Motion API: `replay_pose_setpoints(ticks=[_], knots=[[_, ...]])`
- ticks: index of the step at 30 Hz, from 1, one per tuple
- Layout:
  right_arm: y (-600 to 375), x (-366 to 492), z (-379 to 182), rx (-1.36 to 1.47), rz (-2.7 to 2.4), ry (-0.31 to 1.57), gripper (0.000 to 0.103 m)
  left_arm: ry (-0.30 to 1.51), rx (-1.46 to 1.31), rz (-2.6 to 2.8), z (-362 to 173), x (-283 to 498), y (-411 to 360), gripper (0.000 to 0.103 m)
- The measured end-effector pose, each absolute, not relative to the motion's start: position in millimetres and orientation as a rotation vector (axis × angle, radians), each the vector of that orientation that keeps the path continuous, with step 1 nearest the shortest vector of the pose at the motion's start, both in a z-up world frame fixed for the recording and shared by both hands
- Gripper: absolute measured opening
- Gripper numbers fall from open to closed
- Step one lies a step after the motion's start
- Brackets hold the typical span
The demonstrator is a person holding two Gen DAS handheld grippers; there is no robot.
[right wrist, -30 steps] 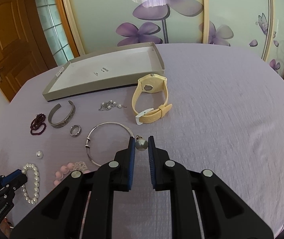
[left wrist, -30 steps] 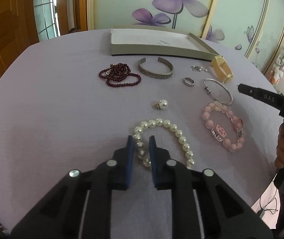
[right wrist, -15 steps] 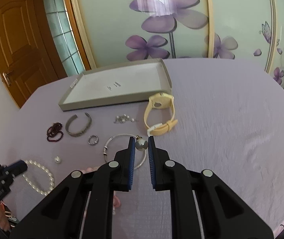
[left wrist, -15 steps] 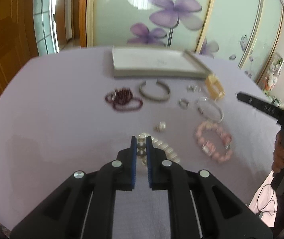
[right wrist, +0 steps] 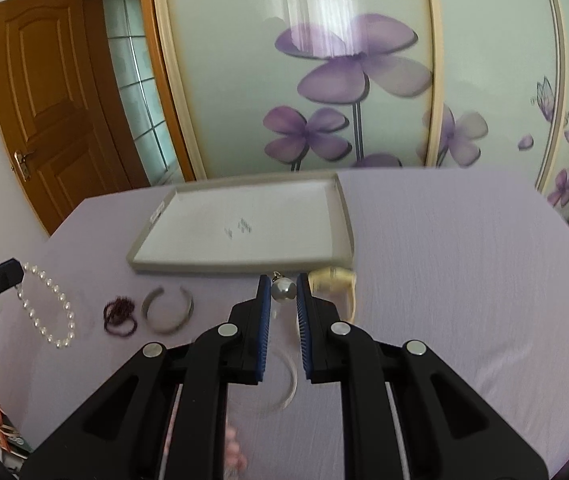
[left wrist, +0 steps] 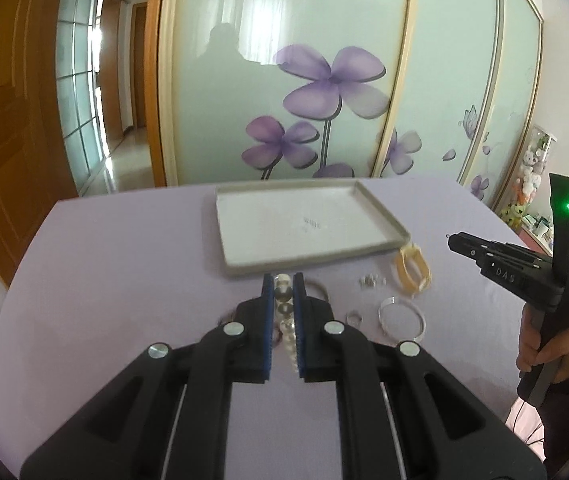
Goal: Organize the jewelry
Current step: 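Carry the pearl earring and pearl bracelet into the tray and open both grippers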
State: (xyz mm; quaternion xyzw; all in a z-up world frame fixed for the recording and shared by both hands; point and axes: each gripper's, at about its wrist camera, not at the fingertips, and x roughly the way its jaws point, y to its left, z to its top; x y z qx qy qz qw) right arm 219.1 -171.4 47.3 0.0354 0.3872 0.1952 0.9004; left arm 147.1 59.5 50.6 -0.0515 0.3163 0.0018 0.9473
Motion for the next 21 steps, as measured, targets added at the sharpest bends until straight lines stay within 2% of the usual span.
replay_pose_setpoints(ticks=[7,21], knots=[[-159,281,50,0.059,0.417,0.795,0.014,0.635,-0.115,-0.039,70,219,61,0.009],[-127,412,-37,0.047,0.427,1.049,0.014,0.696,-0.168,-0.042,34,347,80,0.009]])
